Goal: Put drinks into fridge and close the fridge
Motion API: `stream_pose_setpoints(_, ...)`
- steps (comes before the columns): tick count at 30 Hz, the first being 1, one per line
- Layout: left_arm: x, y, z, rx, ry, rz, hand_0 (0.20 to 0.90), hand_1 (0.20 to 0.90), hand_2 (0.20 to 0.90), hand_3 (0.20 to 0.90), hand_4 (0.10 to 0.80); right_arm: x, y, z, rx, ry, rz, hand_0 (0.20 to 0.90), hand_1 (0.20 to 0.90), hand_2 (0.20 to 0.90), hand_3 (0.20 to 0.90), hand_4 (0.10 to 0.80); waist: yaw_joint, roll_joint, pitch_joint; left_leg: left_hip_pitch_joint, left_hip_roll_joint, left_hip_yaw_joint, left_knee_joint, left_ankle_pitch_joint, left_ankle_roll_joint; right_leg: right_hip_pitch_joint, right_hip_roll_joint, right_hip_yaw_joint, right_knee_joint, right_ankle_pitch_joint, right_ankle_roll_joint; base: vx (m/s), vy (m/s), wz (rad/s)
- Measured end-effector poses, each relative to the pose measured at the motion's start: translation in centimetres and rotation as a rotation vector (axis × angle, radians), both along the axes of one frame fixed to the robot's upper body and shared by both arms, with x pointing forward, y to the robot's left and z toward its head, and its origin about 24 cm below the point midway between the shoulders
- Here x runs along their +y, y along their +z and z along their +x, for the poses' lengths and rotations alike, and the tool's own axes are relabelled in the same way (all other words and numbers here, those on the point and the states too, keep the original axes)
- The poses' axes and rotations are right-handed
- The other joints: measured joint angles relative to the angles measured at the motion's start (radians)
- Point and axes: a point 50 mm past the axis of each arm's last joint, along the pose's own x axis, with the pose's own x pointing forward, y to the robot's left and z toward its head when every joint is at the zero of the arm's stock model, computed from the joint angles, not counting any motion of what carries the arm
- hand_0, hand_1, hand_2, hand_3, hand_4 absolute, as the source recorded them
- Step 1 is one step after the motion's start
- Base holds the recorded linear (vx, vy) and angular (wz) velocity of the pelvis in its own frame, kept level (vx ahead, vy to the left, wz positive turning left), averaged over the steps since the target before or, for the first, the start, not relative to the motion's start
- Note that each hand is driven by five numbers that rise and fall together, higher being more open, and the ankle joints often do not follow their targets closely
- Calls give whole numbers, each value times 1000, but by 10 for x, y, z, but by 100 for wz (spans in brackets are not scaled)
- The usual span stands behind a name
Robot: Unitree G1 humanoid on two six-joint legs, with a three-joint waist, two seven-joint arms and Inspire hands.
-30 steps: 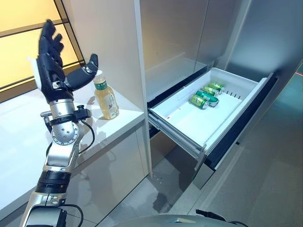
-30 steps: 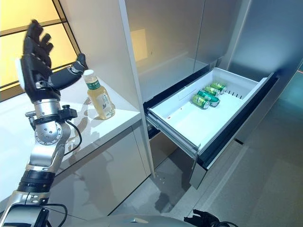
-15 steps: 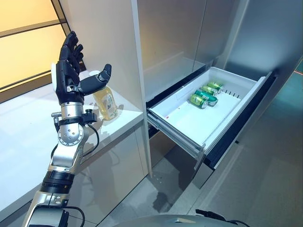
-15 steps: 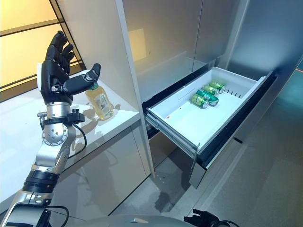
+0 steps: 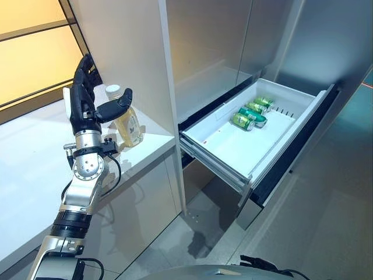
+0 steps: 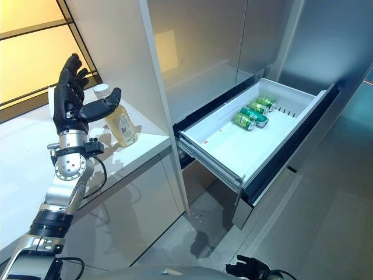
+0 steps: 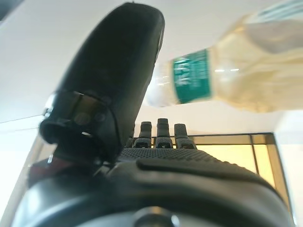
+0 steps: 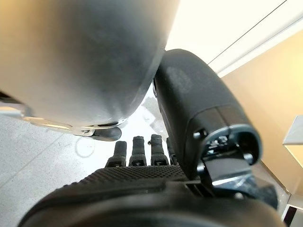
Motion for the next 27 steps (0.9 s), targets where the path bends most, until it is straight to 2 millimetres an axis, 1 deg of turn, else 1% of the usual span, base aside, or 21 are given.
stream_pose_setpoints(4,3,-8,2,37,15,-1,900,900,900,900,800,0,0,1,-3,1,1,900,900,900,900,800,-8,1,1,0,0,1,1,0,0,0,0,1,0,0,0,0,0,0)
stream_pose_setpoints(13,-8,-23,5,108,-56,16,900,900,900,900,800,1,0,2,2,1,3,900,900,900,900,800,-13,0,1,3,1,10,-1,0,0,-1,1,5,2,0,0,1,0,0)
stream_pose_setpoints(20,-9,-26,5,117,-58,14,900,900,900,900,800,1,0,2,3,2,3,900,900,900,900,800,-13,0,2,4,1,11,0,0,0,0,1,6,2,0,0,0,0,0)
stream_pose_setpoints(27,-7,-47,5,195,-34,-20,900,900,900,900,800,1,1,3,1,3,3,900,900,900,900,800,-15,-1,3,4,1,12,0,0,0,-1,3,7,3,0,0,0,0,0)
